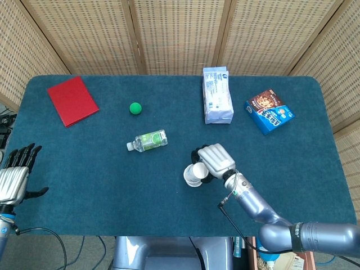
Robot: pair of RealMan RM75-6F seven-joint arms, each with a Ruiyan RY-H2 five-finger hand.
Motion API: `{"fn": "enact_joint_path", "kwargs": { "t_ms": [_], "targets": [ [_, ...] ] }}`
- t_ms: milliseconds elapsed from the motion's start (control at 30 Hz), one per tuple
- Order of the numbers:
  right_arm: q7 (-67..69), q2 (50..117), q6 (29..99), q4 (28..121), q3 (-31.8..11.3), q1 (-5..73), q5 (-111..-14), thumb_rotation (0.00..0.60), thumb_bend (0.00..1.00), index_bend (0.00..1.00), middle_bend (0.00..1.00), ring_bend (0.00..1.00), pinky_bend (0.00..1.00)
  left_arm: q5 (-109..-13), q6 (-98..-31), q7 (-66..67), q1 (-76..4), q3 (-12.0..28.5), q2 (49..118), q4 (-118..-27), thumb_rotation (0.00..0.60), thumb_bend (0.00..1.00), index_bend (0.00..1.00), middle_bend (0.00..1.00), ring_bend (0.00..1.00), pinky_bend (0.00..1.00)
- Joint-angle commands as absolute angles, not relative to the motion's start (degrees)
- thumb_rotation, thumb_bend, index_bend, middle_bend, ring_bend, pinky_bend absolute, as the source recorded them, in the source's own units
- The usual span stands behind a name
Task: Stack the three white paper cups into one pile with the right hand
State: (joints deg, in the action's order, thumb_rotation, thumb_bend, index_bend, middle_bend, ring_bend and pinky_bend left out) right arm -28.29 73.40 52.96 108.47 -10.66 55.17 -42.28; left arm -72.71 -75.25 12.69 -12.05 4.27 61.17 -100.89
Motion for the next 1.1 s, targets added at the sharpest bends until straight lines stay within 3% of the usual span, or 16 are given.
{"fn": "enact_joint_path", "kwargs": {
  "t_ms": [33, 133, 233, 300, 367, 433, 567, 767, 967, 1100],
  "targets": [
    [-28.7, 74.2, 53.4, 107.8, -10.7, 55.8, -41.2, 0.600, 0.12, 0.50, 0.51, 0.38, 0.50, -72.6, -75.3, 12.6, -12.0, 4.3, 61.1, -100.9, 0.600, 0.14, 0.00, 0.00, 0.00, 0.00],
    [-28.8, 74.4, 53.4, 107.4, -10.7, 56.2, -40.7, 0.600, 0.11, 0.50, 0.50, 0.38, 0.50, -72.6, -75.3, 12.7, -12.0, 4.3, 61.1, -100.9, 0.600, 0.14, 0.00, 0.00, 0.00, 0.00],
    [-29.3, 74.4, 53.0, 107.0, -10.3, 56.7, -39.7, 0.600, 0.12, 0.47, 0.37, 0.35, 0.48, -72.4, -75.2, 12.8, -12.0, 4.4, 61.1, -100.9, 0.600, 0.14, 0.00, 0.00, 0.00, 0.00],
    [-29.5, 73.8, 51.6, 107.3, -9.8, 57.2, -38.5, 0.600, 0.11, 0.37, 0.23, 0.22, 0.39, -72.4, -75.2, 12.8, -12.1, 4.4, 61.2, -100.8, 0.600, 0.14, 0.00, 0.00, 0.00, 0.00],
    [-29.7, 72.7, 49.6, 107.9, -9.3, 57.9, -36.7, 0.600, 0.08, 0.23, 0.07, 0.05, 0.24, -72.4, -75.2, 12.8, -12.1, 4.3, 61.1, -100.8, 0.600, 0.14, 0.00, 0.00, 0.00, 0.00],
    [-29.7, 71.8, 48.4, 108.3, -8.9, 58.5, -35.8, 0.600, 0.05, 0.16, 0.01, 0.00, 0.15, -72.4, -75.1, 12.8, -12.1, 4.3, 61.2, -100.8, 0.600, 0.14, 0.00, 0.00, 0.00, 0.00],
    [-28.5, 70.7, 47.8, 109.2, -8.9, 58.7, -35.5, 0.600, 0.04, 0.14, 0.00, 0.00, 0.04, -72.5, -75.2, 12.7, -12.1, 4.3, 61.2, -100.8, 0.600, 0.14, 0.00, 0.00, 0.00, 0.00],
    [-26.6, 67.3, 50.1, 112.6, -9.0, 56.9, -39.6, 0.600, 0.03, 0.14, 0.00, 0.00, 0.00, -72.8, -75.4, 12.5, -11.9, 4.2, 61.0, -101.0, 0.600, 0.14, 0.00, 0.00, 0.00, 0.00],
    [-20.5, 62.3, 60.8, 111.6, -5.0, 46.5, -60.1, 0.600, 0.00, 0.14, 0.00, 0.00, 0.00, -73.5, -75.9, 11.6, -11.6, 4.1, 60.8, -100.8, 0.600, 0.14, 0.00, 0.00, 0.00, 0.00],
    [-9.7, 61.2, 74.0, 100.8, 0.0, 35.5, -77.3, 0.600, 0.00, 0.12, 0.00, 0.00, 0.00, -75.2, -76.5, 11.4, -11.4, 3.6, 61.4, -100.3, 0.600, 0.14, 0.00, 0.00, 0.00, 0.00]
  ]
}}
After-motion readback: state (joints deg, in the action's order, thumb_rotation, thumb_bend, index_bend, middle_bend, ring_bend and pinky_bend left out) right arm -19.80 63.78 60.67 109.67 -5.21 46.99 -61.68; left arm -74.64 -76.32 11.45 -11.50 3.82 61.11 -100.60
